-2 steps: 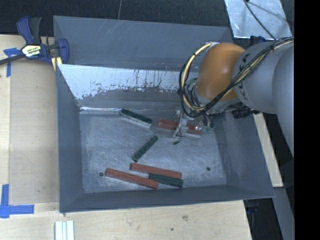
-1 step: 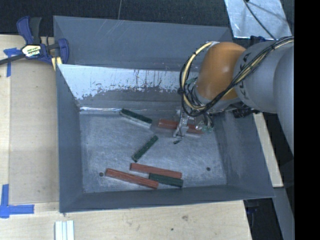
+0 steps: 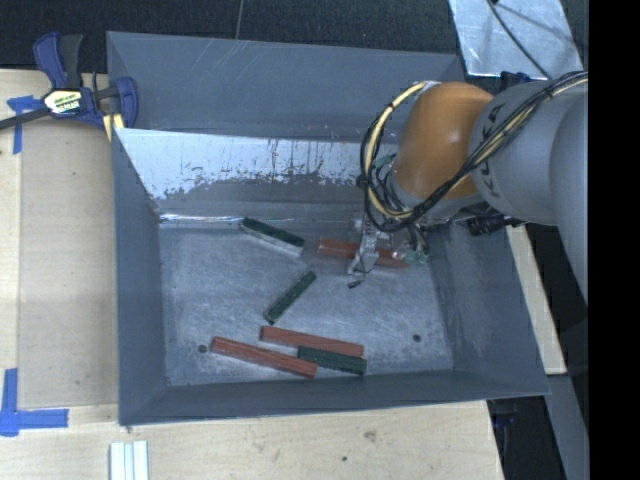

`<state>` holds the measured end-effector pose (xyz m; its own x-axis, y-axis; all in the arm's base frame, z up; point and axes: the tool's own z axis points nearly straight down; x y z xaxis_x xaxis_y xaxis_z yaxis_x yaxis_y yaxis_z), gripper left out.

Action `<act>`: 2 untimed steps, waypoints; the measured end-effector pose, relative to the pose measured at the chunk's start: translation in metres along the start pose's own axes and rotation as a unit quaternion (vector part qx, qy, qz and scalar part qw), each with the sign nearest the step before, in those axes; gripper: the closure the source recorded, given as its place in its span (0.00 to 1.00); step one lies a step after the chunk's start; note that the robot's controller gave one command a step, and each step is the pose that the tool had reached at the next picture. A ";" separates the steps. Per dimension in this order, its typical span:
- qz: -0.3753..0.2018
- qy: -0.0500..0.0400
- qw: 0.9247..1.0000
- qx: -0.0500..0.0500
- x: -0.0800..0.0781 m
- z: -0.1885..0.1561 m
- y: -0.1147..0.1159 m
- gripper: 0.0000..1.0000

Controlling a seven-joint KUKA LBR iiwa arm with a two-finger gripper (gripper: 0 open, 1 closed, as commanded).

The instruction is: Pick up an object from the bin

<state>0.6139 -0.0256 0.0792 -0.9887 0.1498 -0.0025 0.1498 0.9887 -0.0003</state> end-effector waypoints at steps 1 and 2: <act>0.000 0.005 1.000 0.000 0.002 -0.021 0.000 1.00; 0.000 0.001 1.000 0.000 0.000 -0.042 0.000 1.00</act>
Offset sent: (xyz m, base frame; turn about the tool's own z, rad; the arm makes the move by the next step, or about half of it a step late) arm 0.0000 0.0000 0.0389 0.0000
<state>0.6136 -0.0258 0.1208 -0.9888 0.1494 -0.0004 0.1494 0.9888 0.0003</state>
